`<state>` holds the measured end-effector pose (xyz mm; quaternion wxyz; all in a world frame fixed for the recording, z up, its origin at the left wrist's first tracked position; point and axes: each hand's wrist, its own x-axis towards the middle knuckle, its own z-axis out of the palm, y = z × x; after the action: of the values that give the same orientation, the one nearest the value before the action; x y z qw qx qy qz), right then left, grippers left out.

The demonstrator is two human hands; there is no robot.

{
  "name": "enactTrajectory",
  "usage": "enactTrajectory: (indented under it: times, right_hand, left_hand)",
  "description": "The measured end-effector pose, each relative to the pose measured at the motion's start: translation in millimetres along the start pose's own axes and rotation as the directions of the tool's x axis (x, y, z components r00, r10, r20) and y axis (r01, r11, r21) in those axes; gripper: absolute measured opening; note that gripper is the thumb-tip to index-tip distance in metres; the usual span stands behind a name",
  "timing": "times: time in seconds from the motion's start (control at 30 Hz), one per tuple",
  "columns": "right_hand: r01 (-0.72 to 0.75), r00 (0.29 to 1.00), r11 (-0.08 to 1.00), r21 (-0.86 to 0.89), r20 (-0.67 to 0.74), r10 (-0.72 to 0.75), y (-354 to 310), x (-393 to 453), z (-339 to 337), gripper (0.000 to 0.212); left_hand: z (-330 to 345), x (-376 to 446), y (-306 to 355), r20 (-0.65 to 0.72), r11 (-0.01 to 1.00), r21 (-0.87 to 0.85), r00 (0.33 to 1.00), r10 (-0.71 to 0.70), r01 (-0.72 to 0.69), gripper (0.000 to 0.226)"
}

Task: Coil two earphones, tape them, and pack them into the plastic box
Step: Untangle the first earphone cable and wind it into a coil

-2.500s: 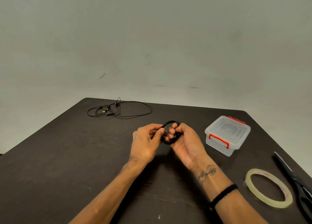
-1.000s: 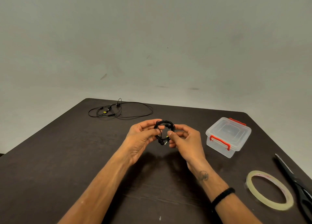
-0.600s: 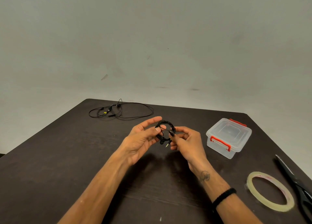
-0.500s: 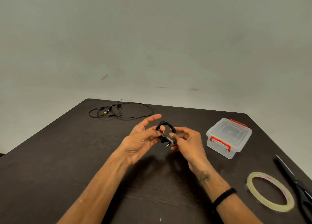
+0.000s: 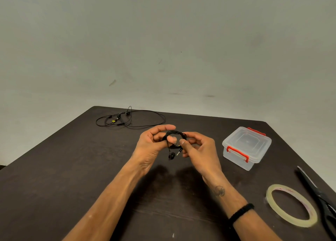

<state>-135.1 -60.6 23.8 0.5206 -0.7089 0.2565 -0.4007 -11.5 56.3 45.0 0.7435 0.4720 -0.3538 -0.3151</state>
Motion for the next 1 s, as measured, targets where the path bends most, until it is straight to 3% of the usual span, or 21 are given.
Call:
enactTrajectory:
  times: [0.13,0.3,0.43,0.57,0.67,0.8,1.0]
  right_hand:
    - [-0.006,1.0,1.0,0.011,-0.012,0.006,-1.7,-0.7,0.2,0.02]
    - [-0.094,0.995,0.98,0.176,-0.02,0.099,-4.9,0.2,-2.9,0.018]
    - [-0.189,0.981,0.953,0.237,0.008,0.193,-7.8,-1.6,-3.7,0.017]
    - [-0.192,0.979,0.971,0.143,-0.043,0.2,-3.6,0.4,-2.8,0.021]
    - [-0.186,0.976,0.981,0.062,-0.103,0.192,0.0,0.0,-1.9,0.022]
    - [-0.183,0.968,0.983,0.022,-0.173,0.184,1.8,-2.5,0.0,0.019]
    - [-0.247,0.941,0.949,0.197,-0.187,0.284,-3.7,6.0,-11.9,0.013]
  left_hand:
    - [0.8,0.5,-0.1,0.0,0.995,0.081,0.999,0.055,-0.054,0.057]
    - [-1.8,0.1,2.7,0.091,0.995,0.097,0.996,0.014,-0.023,0.068]
    - [-1.1,1.1,1.2,0.08,0.996,0.087,0.996,-0.027,0.02,0.058]
    - [-3.8,6.1,-8.4,-0.103,0.988,0.149,0.993,0.057,-0.042,0.041]
    - [3.2,6.4,-14.0,-0.189,0.993,0.104,0.98,0.069,-0.05,0.026]
    - [6.6,4.3,-16.1,-0.176,1.0,0.024,0.984,0.021,-0.017,0.017]
    - [-5.7,4.8,-11.0,-0.118,0.995,-0.04,0.988,-0.098,0.094,0.021]
